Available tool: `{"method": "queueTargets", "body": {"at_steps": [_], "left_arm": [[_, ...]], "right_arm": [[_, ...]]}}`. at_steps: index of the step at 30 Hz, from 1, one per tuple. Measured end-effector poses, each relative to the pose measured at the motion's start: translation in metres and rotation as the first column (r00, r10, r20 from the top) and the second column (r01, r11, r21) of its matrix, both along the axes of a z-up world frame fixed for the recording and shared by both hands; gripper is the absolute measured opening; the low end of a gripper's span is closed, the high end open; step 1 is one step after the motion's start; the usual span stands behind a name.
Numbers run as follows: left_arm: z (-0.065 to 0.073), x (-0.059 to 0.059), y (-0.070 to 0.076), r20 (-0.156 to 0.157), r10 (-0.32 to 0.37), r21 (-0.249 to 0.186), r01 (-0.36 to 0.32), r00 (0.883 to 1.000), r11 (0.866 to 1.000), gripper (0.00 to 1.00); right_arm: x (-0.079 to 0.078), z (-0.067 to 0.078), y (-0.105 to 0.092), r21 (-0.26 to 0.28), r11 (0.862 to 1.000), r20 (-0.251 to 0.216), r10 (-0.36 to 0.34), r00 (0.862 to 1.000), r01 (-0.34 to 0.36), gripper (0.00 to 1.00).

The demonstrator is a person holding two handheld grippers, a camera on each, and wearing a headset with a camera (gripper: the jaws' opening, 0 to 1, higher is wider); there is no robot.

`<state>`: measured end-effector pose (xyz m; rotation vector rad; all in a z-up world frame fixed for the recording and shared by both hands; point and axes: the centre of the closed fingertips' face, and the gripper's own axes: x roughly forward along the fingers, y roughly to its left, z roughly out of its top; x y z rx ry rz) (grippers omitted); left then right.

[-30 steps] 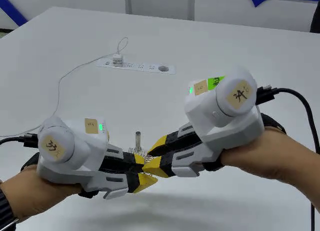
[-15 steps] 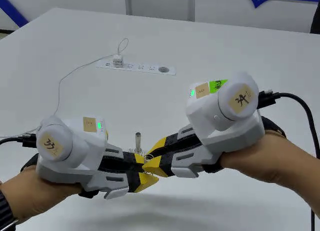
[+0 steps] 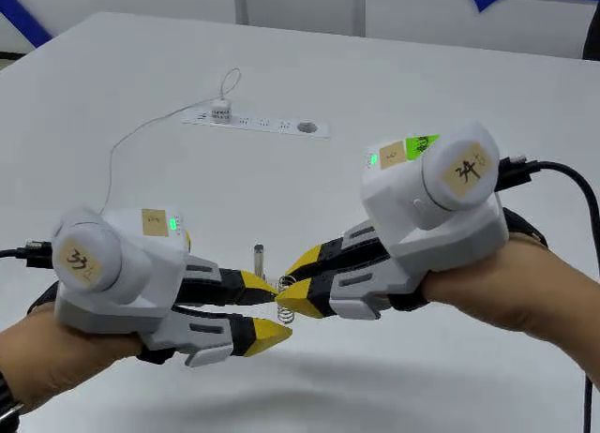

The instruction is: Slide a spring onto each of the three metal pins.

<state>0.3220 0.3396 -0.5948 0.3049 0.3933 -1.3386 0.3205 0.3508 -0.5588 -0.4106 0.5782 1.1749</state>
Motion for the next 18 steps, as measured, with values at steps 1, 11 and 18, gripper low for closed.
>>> {"method": "queueTargets", "body": {"at_steps": [1,11,18], "left_arm": [[0.001,0.001,0.002,-0.002,0.007,-0.002,-0.007,1.000,1.000,0.25],[0.010,0.005,0.016,-0.003,0.068,-0.030,-0.068,0.998,0.997,0.33],[0.012,0.008,0.028,-0.006,0.111,-0.042,-0.112,0.994,0.993,0.36]], "right_arm": [[0.002,0.001,-0.002,0.001,1.000,0.001,-0.008,1.000,0.008,0.11],[0.022,0.010,-0.023,0.011,0.996,0.031,-0.086,0.996,0.086,0.11],[0.040,0.017,-0.042,0.018,0.987,0.061,-0.159,0.985,0.158,0.11]]}}
